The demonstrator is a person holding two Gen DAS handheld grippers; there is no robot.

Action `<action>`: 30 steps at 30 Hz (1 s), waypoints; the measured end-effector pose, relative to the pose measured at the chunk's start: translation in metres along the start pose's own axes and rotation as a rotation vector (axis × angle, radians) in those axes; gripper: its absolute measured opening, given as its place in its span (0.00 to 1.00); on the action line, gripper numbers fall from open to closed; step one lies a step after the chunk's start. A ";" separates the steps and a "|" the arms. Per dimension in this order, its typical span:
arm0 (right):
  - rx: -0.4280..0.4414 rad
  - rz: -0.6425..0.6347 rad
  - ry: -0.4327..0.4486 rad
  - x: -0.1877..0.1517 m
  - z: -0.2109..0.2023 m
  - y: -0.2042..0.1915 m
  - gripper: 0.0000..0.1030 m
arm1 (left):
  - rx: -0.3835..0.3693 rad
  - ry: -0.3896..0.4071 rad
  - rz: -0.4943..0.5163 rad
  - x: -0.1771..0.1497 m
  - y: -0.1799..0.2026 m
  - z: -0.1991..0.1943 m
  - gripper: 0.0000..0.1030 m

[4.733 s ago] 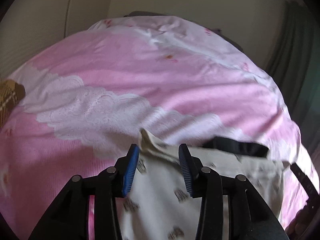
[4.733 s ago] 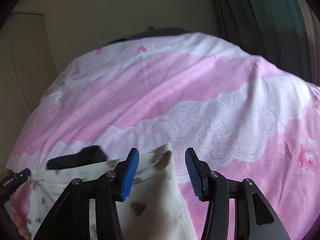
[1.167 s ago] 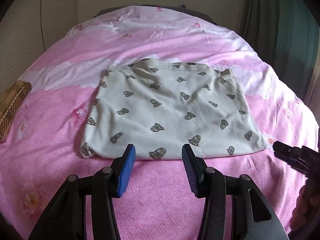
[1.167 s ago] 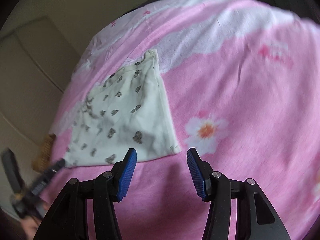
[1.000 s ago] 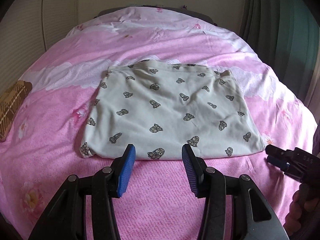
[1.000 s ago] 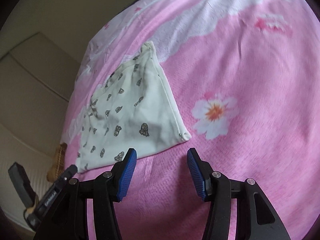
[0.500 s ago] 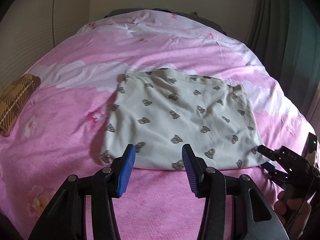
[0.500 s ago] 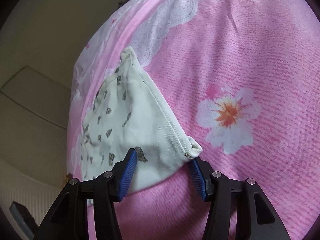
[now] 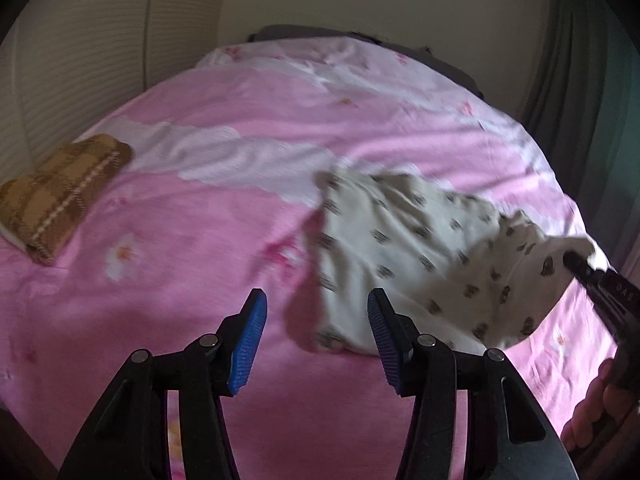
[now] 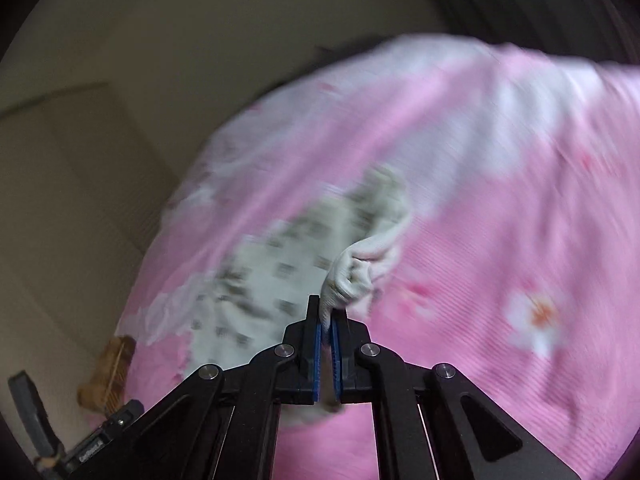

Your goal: Fold small clothes

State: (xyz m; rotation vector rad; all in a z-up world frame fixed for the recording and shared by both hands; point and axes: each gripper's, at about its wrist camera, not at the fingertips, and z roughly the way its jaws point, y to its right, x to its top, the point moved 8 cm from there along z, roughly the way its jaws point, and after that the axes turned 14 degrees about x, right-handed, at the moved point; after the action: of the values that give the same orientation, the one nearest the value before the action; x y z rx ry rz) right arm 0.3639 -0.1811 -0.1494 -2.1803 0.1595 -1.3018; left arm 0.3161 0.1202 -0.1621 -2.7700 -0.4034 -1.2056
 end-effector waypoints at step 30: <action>0.234 -0.268 -0.445 -0.141 0.105 -0.130 0.39 | -0.040 -0.022 0.075 0.034 -0.046 0.033 0.55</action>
State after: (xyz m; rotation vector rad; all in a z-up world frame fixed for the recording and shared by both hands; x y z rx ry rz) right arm 0.3546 0.0250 -0.2239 -2.2737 -0.4501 -0.8789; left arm 0.3488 0.1775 -0.1601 -2.8069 -0.2779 -1.1803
